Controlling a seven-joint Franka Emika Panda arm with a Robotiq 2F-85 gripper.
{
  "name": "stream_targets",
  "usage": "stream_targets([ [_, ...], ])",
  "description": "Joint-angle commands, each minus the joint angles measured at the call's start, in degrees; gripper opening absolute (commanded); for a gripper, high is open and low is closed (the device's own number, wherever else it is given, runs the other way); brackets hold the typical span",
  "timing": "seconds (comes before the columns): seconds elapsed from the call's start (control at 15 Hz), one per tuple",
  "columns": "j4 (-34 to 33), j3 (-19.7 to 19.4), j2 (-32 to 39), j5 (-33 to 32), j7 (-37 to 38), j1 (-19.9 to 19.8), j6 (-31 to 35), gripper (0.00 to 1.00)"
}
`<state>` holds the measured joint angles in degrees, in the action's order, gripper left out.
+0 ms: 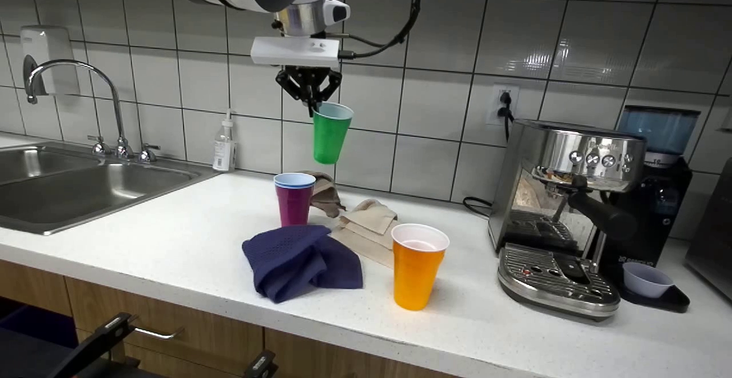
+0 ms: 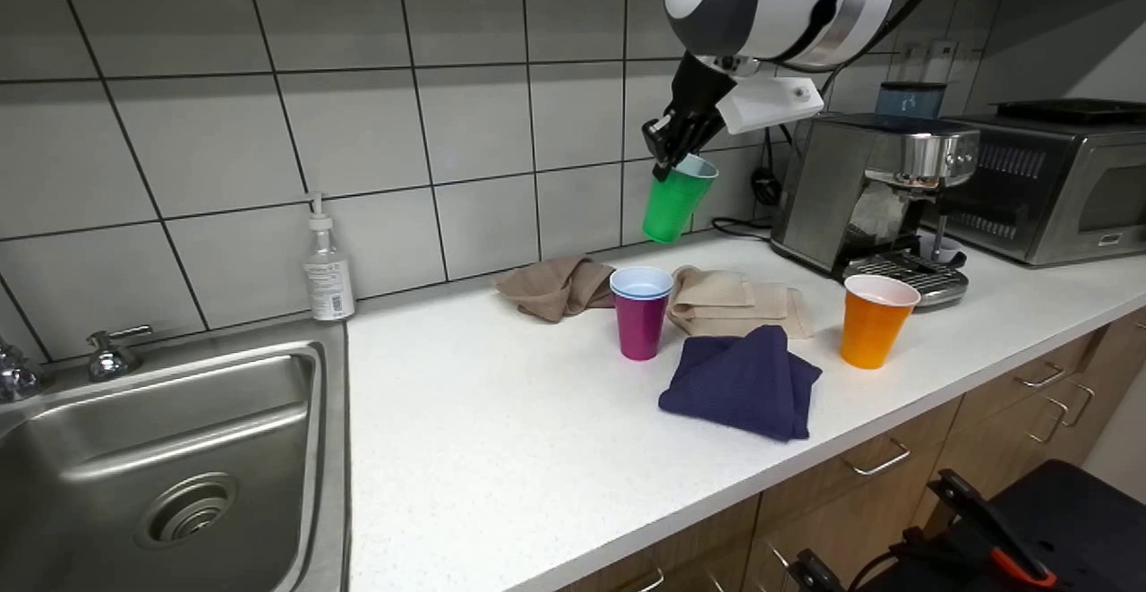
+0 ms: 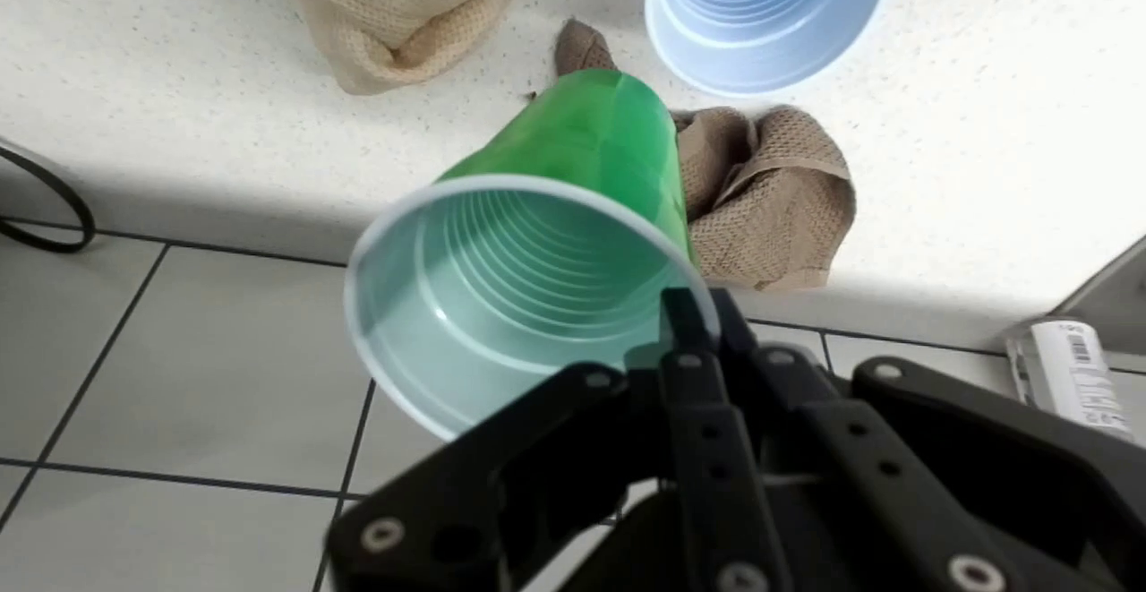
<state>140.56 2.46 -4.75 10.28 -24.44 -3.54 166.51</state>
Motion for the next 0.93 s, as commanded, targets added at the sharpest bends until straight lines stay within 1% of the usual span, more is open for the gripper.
stream_targets([
  [0.0, 1.3, -0.5, -4.3, 3.6, -4.9, 1.8, -7.7, 0.01],
  [0.13, 1.0, -0.5, -4.9, 3.8, -5.2, 2.0, -11.4, 0.01],
  [0.2, 0.9, -2.6, -5.2, 2.7, -4.3, 4.3, -12.7, 0.01],
  [0.33, 0.9, -3.1, -5.9, 2.5, -4.0, 5.3, -14.3, 0.01],
  [0.47, 1.0, -3.6, -6.1, 1.9, -3.6, 6.2, -14.8, 0.01],
  [0.87, 1.6, -3.4, -5.1, 0.4, -2.1, 7.0, -12.6, 0.01],
])
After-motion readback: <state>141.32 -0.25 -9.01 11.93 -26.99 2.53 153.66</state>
